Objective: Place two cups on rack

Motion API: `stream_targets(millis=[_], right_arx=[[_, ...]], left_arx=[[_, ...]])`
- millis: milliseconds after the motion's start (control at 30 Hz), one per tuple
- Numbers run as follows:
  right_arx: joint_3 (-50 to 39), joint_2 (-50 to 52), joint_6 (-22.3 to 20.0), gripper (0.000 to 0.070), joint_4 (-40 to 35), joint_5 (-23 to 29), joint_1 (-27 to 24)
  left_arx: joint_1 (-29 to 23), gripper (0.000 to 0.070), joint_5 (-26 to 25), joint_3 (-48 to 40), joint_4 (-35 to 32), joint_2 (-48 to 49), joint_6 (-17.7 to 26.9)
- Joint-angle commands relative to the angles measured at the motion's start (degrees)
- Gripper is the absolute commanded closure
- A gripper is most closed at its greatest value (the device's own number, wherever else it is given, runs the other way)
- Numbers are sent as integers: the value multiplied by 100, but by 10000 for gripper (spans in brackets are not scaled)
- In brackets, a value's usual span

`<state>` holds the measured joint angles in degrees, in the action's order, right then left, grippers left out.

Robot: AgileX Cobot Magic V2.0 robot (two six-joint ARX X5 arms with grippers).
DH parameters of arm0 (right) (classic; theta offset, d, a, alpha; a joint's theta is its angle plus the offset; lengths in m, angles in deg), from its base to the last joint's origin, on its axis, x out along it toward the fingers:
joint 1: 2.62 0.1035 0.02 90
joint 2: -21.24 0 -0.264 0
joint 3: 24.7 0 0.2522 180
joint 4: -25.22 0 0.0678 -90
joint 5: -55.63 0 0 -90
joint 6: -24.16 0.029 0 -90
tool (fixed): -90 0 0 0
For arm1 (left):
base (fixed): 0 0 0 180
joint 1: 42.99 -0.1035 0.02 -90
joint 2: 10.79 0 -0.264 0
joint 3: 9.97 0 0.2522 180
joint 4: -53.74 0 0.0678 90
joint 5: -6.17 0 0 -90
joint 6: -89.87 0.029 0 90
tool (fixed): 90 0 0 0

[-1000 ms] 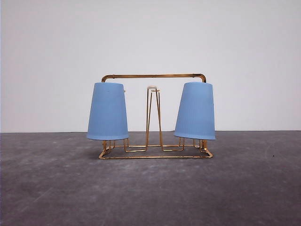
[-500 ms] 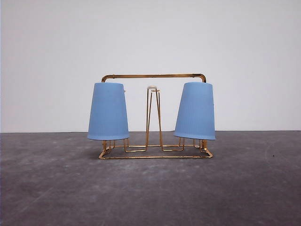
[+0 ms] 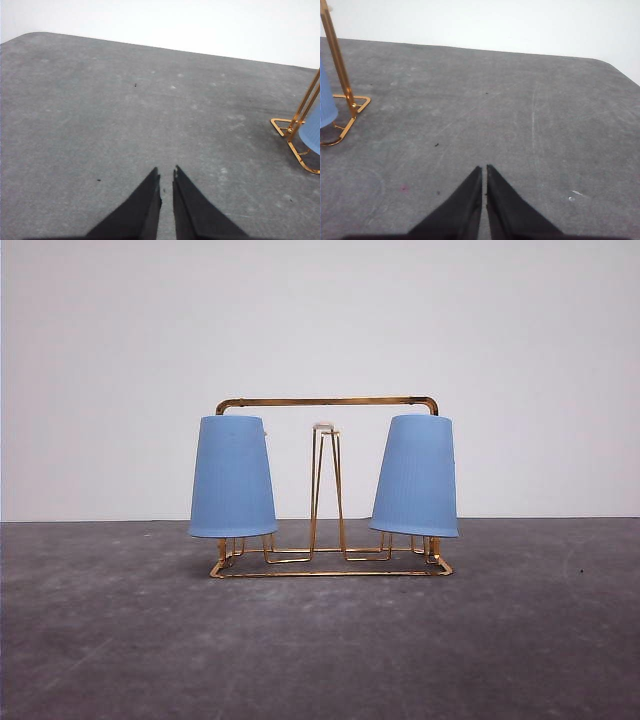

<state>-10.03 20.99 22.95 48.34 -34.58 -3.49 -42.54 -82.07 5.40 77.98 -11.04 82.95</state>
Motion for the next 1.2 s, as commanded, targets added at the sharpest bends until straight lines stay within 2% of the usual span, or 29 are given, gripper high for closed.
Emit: stream_targets(millis=[0, 1167], right_arx=[[-22, 4, 74, 687, -74, 17, -2], [-22, 4, 74, 687, -74, 16, -2]], left_arx=[[-7, 674, 17, -90, 22, 7, -4], [-7, 674, 17, -90, 22, 7, -4]])
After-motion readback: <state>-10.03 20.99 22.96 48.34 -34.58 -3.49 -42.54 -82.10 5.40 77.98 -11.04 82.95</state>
